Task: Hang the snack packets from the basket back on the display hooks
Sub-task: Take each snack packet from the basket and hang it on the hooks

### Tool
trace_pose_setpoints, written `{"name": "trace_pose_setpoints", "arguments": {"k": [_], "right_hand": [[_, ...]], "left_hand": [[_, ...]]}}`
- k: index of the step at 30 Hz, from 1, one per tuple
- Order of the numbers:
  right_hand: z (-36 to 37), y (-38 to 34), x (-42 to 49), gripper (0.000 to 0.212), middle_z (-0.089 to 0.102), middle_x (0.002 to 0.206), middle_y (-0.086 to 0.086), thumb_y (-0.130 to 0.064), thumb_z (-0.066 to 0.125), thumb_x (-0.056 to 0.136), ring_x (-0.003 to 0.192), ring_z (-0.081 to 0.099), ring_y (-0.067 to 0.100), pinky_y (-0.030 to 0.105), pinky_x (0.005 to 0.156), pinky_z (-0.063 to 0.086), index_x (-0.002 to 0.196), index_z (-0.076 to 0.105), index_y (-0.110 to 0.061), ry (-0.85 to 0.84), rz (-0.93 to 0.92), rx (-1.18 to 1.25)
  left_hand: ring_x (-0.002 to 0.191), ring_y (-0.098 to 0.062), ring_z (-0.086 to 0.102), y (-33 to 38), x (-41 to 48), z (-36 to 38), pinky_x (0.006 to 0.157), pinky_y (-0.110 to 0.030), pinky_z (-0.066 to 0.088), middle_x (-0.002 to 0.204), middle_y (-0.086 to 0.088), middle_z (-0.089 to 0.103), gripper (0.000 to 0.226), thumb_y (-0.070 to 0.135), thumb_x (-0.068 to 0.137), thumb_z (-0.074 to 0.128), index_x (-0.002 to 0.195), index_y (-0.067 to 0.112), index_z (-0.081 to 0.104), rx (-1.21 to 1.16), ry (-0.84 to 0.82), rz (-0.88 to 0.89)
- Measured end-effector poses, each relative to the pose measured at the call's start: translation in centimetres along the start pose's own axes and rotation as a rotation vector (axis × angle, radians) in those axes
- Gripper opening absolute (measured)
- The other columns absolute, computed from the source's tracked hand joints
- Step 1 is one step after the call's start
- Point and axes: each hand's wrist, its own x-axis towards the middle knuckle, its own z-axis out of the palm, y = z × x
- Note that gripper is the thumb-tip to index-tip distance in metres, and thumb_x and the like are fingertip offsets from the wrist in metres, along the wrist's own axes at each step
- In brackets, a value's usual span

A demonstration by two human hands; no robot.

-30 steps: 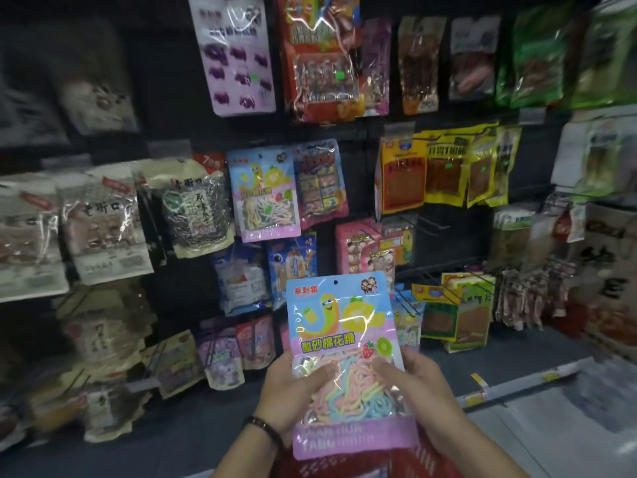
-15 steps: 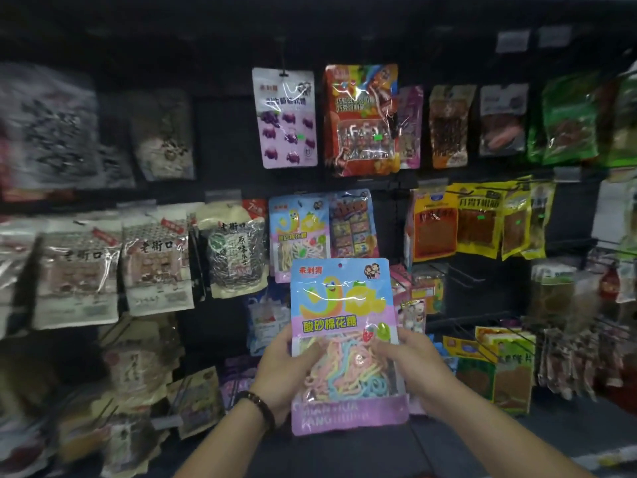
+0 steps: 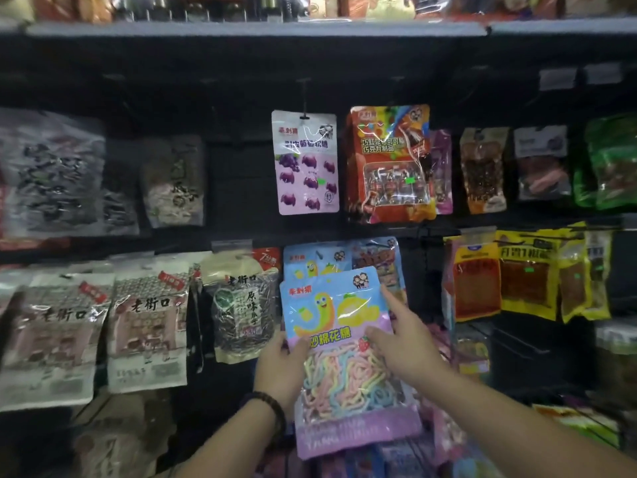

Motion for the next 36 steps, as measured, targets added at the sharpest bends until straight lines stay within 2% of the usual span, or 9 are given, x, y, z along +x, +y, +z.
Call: {"name": "trace_pose_setpoints", "arguments": {"k": [2,5,9,15,22,25,28,31,36], "right_hand": [[0.9,0.5,2.4,0.084,0.055,0.16,-0.012,-0.024,0.072,0.1,0.096,0.073,-0.004,0.019,0.071,0.062,0.166,0.027,-0.049,0.019,-0.024,-0.041],[2.0,0.9,5.3,0.084,0.051,0.16,-0.014,-0.024,0.073,0.1,0.095,0.068,-0.005,0.006,0.061,0.049,0.168,0.027,-0.042,0.023,-0.039,-0.095],[3.1,1.4,8.1,0.083,0.057,0.153,-0.015,-0.027,0.072,0.101,0.109,0.064,0.007,0.014,0.073,0.045,0.169,0.027,-0.038,0.065,-0.058,-0.133],[3.2,1.6,8.0,0.072,0.059,0.121,-0.004,-0.026,0.068,0.105,0.1,0.067,0.02,0.013,0.072,0.049,0.167,0.034,-0.041,0.125,-0.104,-0.155],[2.6,1.2,6.5,0.071,0.058,0.086,-0.01,-0.022,0.066,0.105,0.094,0.068,0.048,0.042,0.077,0.06,0.165,0.035,-0.045,0.124,-0.048,-0.119],[2.5,1.4,7.5,0.072,0.065,0.106,-0.019,-0.023,0.065,0.106,0.06,0.061,0.03,0.028,0.051,0.051,0.166,0.033,-0.044,0.16,-0.081,-0.124],[2.6,1.9,8.3,0.071,0.069,0.135,-0.006,-0.025,0.065,0.105,0.049,0.05,0.013,0.03,0.049,0.051,0.165,0.033,-0.045,0.166,-0.088,-0.123],[2.6,1.9,8.8,0.072,0.067,0.144,0.003,-0.026,0.066,0.104,0.052,0.053,0.005,0.025,0.049,0.051,0.165,0.033,-0.046,0.133,-0.089,-0.119],[2.4,1.6,9.9,0.072,0.056,0.157,0.004,-0.031,0.065,0.104,0.073,0.068,0.01,0.023,0.058,0.054,0.166,0.032,-0.045,0.114,-0.086,-0.126]], "left_hand": [[0.067,-0.024,0.067,-0.3,2.5,-0.1,0.065,-0.032,0.044,0.073,-0.007,0.072,0.027,0.032,0.097,0.072,0.08,0.012,0.065,0.06,0.011,0.0],[0.058,-0.022,0.067,-0.6,5.8,-0.3,0.058,-0.033,0.048,0.062,-0.005,0.065,0.038,0.034,0.098,0.071,0.074,0.01,0.056,0.116,0.03,0.014],[0.081,-0.037,0.074,-0.7,9.3,0.2,0.066,-0.034,0.047,0.084,-0.014,0.076,0.036,0.039,0.098,0.069,0.084,0.006,0.064,0.17,0.04,0.073],[0.067,-0.02,0.059,-1.2,10.3,0.9,0.062,-0.033,0.04,0.086,-0.02,0.072,0.034,0.032,0.098,0.07,0.088,0.001,0.062,0.176,0.091,0.165],[0.063,-0.018,0.053,-1.2,9.2,1.2,0.056,-0.027,0.04,0.073,-0.02,0.058,0.039,0.032,0.102,0.067,0.09,-0.003,0.054,0.077,0.018,0.208],[0.065,-0.015,0.055,-0.3,9.5,1.4,0.051,-0.022,0.038,0.075,-0.021,0.061,0.036,0.028,0.104,0.065,0.095,-0.006,0.058,0.082,0.031,0.243],[0.067,-0.013,0.054,-0.2,10.0,1.5,0.048,-0.018,0.037,0.078,-0.02,0.067,0.036,0.028,0.103,0.066,0.099,-0.007,0.061,0.092,0.023,0.224],[0.053,-0.007,0.05,0.0,10.4,1.3,0.044,-0.015,0.034,0.068,-0.005,0.066,0.031,0.027,0.103,0.065,0.096,-0.003,0.064,0.112,0.035,0.212],[0.066,-0.018,0.059,-0.1,11.5,1.3,0.051,-0.023,0.043,0.095,-0.021,0.076,0.032,0.033,0.102,0.066,0.101,0.001,0.068,0.117,0.027,0.195]]}}
